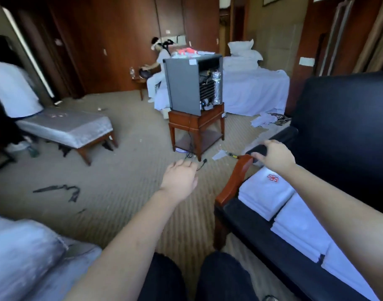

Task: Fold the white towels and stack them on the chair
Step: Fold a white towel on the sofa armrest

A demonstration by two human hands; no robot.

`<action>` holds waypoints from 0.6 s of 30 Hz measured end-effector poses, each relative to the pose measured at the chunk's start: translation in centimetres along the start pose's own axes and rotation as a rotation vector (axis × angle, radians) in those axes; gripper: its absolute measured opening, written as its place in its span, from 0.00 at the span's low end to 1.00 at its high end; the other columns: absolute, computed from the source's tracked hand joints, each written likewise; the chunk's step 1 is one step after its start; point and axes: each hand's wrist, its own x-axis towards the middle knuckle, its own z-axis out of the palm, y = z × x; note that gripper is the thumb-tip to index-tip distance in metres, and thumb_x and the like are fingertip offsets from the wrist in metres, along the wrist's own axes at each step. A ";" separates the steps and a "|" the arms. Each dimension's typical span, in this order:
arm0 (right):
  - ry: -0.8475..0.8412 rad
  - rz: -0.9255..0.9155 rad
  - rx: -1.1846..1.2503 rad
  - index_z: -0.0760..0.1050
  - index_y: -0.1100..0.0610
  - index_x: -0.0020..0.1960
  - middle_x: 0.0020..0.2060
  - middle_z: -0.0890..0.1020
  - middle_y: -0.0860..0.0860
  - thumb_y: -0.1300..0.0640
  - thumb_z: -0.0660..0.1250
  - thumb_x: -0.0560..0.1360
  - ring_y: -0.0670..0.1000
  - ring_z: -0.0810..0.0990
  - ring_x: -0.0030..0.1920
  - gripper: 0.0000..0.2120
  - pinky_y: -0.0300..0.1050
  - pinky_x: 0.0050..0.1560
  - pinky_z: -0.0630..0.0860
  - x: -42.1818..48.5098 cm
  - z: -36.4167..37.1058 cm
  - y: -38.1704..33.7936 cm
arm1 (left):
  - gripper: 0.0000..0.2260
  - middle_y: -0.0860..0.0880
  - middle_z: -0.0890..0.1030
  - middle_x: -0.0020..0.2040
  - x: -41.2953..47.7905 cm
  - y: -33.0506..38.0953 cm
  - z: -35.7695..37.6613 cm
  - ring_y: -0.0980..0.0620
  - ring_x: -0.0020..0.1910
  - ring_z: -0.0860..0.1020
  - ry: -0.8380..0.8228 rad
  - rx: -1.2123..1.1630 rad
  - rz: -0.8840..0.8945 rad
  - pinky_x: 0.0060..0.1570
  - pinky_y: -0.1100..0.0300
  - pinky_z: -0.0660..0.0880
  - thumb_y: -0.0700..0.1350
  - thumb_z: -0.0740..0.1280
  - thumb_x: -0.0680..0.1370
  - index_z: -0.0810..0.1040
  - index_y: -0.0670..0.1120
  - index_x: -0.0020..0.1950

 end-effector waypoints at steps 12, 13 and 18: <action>-0.047 -0.688 0.128 0.78 0.51 0.60 0.56 0.82 0.52 0.47 0.67 0.76 0.56 0.78 0.58 0.14 0.51 0.53 0.77 -2.7 3.9 -33.2 | 0.16 0.48 0.76 0.63 -20.3 -20.2 -10.1 0.46 0.64 0.70 0.039 0.214 -0.600 0.60 0.54 0.66 0.50 0.59 0.80 0.71 0.48 0.67; -0.068 -0.739 0.156 0.78 0.51 0.59 0.56 0.82 0.52 0.48 0.67 0.76 0.56 0.78 0.58 0.14 0.51 0.54 0.76 -3.7 4.4 -35.3 | 0.15 0.47 0.76 0.62 -22.5 -20.9 -10.7 0.45 0.63 0.70 0.019 0.239 -0.651 0.59 0.54 0.67 0.50 0.59 0.81 0.71 0.47 0.66; -0.175 -0.959 0.295 0.80 0.52 0.57 0.54 0.83 0.50 0.52 0.70 0.75 0.55 0.80 0.55 0.12 0.50 0.55 0.76 -9.8 6.6 -43.9 | 0.15 0.46 0.75 0.63 -33.4 -22.4 -13.6 0.44 0.63 0.70 -0.040 0.330 -0.892 0.60 0.51 0.67 0.50 0.58 0.82 0.71 0.46 0.66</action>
